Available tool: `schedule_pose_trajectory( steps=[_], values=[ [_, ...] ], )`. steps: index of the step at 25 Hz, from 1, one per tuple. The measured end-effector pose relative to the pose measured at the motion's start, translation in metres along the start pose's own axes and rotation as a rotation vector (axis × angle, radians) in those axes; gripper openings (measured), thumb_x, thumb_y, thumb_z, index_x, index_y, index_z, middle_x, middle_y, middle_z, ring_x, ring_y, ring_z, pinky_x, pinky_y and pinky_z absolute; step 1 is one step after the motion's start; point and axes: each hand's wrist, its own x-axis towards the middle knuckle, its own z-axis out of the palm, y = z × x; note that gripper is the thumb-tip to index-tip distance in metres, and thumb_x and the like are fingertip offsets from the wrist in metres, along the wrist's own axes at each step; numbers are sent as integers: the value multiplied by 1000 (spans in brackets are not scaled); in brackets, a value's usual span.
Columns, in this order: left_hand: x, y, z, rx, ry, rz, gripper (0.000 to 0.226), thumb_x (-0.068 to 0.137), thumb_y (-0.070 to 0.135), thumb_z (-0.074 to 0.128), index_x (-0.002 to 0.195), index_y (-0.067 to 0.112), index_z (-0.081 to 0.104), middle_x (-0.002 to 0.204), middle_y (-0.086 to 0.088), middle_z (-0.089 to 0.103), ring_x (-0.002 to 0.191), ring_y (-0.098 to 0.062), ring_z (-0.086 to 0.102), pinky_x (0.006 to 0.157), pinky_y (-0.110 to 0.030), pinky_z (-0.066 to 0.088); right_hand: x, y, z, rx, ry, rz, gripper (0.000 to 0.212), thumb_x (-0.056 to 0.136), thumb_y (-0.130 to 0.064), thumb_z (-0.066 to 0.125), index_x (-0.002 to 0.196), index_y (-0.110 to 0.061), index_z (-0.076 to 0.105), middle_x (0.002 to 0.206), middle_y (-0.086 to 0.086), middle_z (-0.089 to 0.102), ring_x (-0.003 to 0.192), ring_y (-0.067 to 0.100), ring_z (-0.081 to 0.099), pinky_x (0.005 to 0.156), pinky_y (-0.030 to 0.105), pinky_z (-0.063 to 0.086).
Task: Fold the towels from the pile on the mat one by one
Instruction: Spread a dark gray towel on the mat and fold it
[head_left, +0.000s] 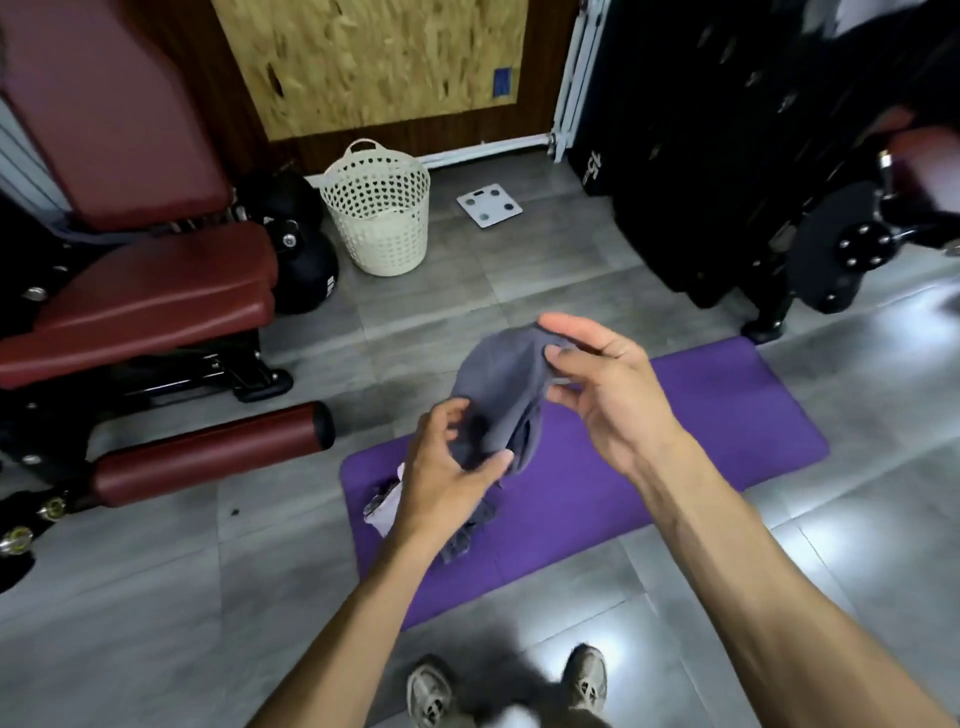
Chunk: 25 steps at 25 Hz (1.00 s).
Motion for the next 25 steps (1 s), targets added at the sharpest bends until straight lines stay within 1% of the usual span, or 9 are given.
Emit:
schedule_pose_trajectory(
  steps=[2,4,7,10,14,18,20,22,25],
  values=[
    [-14,20,36,26,-39,20,62,63,49,77,119,29,57,114,11,66,105,-5,63,86,-30,53,-18,-15,-16,156,-88,67,45,88,13,50,123,-11,63,95,5,64,75,16,64,55,26,54],
    [-25,49,76,-79,35,-53,41,72,52,69,97,19,68,89,6,73,85,-9,69,75,-37,56,-34,-29,-47,103,-126,9,51,86,17,48,128,-10,60,99,4,64,73,12,63,57,23,52],
    [-27,80,127,-144,42,-9,12,86,23,61,75,21,64,63,14,63,61,-5,57,62,-27,47,-50,-58,-127,-50,-30,-183,49,80,13,56,121,-12,67,85,2,63,77,7,55,72,21,44],
    [-18,89,161,158,39,101,16,76,11,60,70,26,58,61,11,60,57,-11,53,55,-30,45,-69,-90,-224,-3,65,-227,48,73,5,61,117,-14,69,99,1,66,96,14,54,85,24,45],
    [-16,93,222,520,142,99,7,63,10,50,66,10,56,54,-4,52,53,-23,52,51,-34,44,-94,-133,-347,-99,37,-289,50,82,15,56,125,-9,62,115,7,67,106,15,57,94,26,46],
    [-13,132,259,59,185,-84,10,71,-1,46,73,-11,50,66,-9,42,64,-16,39,51,-28,29,-85,-152,-420,-229,24,-267,53,84,16,55,126,-15,63,117,0,68,111,12,57,101,28,45],
    [-17,167,267,-108,152,-82,15,65,0,47,75,-10,51,66,-8,41,63,-17,37,50,-28,26,-68,-159,-439,-195,42,-226,47,86,14,55,122,-14,65,102,-6,72,101,8,61,99,26,47],
    [-28,195,273,-110,-58,-48,8,67,-1,52,72,0,59,57,-5,50,52,-16,45,44,-21,33,-43,-166,-450,37,78,-126,34,90,6,53,116,-12,65,84,-8,71,85,5,65,96,27,50],
    [-41,201,291,167,-906,-100,11,78,27,73,87,22,71,72,11,62,66,-4,56,59,-21,44,5,-175,-459,282,150,-6,22,90,1,55,105,-11,66,81,0,69,76,11,67,81,26,57]
  ],
)
